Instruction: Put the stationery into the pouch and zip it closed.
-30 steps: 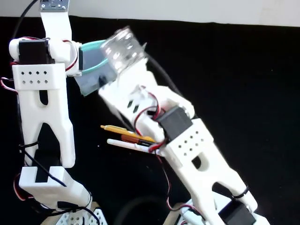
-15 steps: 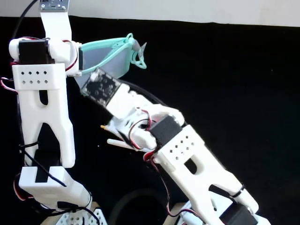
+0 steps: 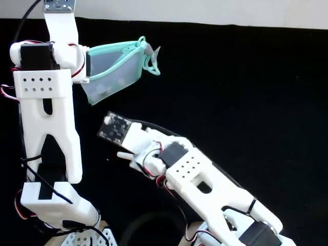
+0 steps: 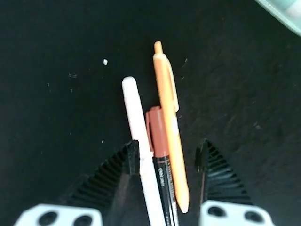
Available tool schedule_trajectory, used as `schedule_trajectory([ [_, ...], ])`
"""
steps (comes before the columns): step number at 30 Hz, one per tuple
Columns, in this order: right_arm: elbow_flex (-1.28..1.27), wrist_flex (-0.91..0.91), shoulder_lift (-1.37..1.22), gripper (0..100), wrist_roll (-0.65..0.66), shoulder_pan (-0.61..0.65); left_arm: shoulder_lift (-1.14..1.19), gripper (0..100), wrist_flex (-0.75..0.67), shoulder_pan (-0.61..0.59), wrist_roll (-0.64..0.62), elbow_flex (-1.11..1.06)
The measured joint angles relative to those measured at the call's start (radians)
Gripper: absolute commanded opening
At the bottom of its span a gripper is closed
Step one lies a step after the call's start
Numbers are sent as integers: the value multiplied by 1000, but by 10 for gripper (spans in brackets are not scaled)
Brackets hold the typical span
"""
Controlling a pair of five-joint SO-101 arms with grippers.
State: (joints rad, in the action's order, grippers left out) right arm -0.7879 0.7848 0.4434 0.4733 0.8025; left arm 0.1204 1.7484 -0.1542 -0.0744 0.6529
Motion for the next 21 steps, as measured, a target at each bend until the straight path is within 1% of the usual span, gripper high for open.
schedule_trajectory([
  [12,-20,-256,-245,201,0,77,0,6,0,0,0,0],
  [16,-6,-281,-313,201,0,78,0,6,0,0,0,0],
  [21,98,-287,-434,201,0,78,0,6,0,0,0,0],
])
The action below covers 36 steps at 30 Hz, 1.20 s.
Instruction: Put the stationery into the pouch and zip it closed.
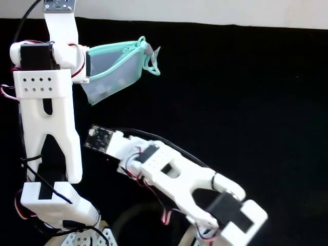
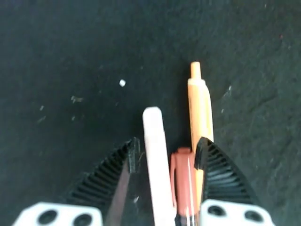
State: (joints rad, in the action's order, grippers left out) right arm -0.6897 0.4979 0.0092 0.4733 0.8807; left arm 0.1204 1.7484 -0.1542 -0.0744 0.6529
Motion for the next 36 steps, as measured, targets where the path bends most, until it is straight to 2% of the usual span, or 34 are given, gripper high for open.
schedule_trajectory([
  [8,153,0,-150,158,61,-3,0,6,0,0,0,0],
  [19,201,-8,-261,154,69,-28,0,6,0,0,0,0],
  [24,204,-8,-284,2,69,-28,0,6,0,0,0,0],
  [36,207,-14,-282,8,58,-43,0,6,0,0,0,0],
])
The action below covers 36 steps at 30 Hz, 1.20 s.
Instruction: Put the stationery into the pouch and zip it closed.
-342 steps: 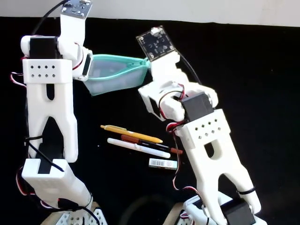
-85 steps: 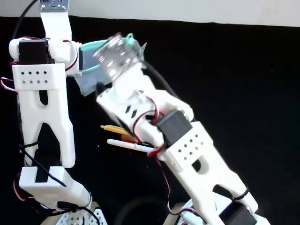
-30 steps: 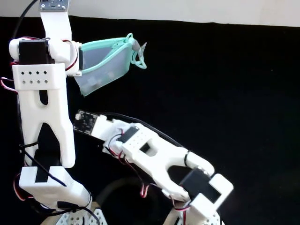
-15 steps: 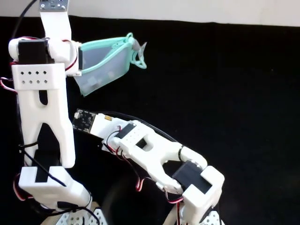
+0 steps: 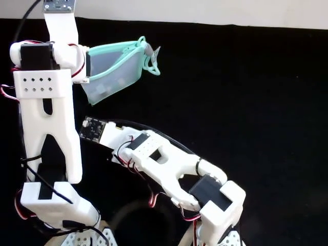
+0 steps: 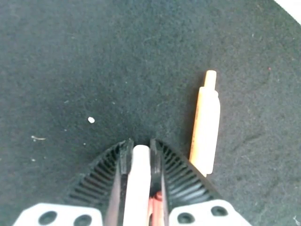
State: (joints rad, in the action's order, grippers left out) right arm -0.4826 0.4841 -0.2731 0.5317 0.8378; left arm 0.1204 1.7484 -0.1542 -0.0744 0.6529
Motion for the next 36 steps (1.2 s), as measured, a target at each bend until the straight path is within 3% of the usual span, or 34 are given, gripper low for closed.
schedule_trajectory([
  [20,-6,144,442,8,-255,-170,0,6,0,0,0,0],
  [28,-5,235,631,8,-287,-199,0,6,0,0,0,0],
  [36,181,350,789,8,-319,-219,40,6,-3,0,0,2],
])
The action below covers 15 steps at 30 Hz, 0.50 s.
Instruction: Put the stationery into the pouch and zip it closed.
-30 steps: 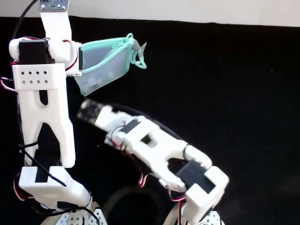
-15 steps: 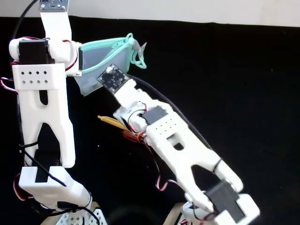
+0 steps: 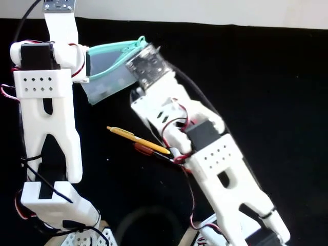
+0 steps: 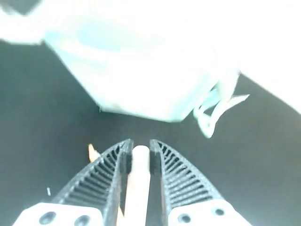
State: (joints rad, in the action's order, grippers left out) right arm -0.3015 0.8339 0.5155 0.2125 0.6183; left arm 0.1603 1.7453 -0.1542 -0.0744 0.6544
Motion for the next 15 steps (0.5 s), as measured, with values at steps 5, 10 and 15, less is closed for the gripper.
schedule_trajectory([
  [5,117,0,6,8,-57,0,26,6,-2,0,0,9],
  [10,235,-40,3,8,-138,0,32,6,-3,2,0,9],
  [15,422,-51,-64,8,-229,0,32,6,-3,9,0,9],
])
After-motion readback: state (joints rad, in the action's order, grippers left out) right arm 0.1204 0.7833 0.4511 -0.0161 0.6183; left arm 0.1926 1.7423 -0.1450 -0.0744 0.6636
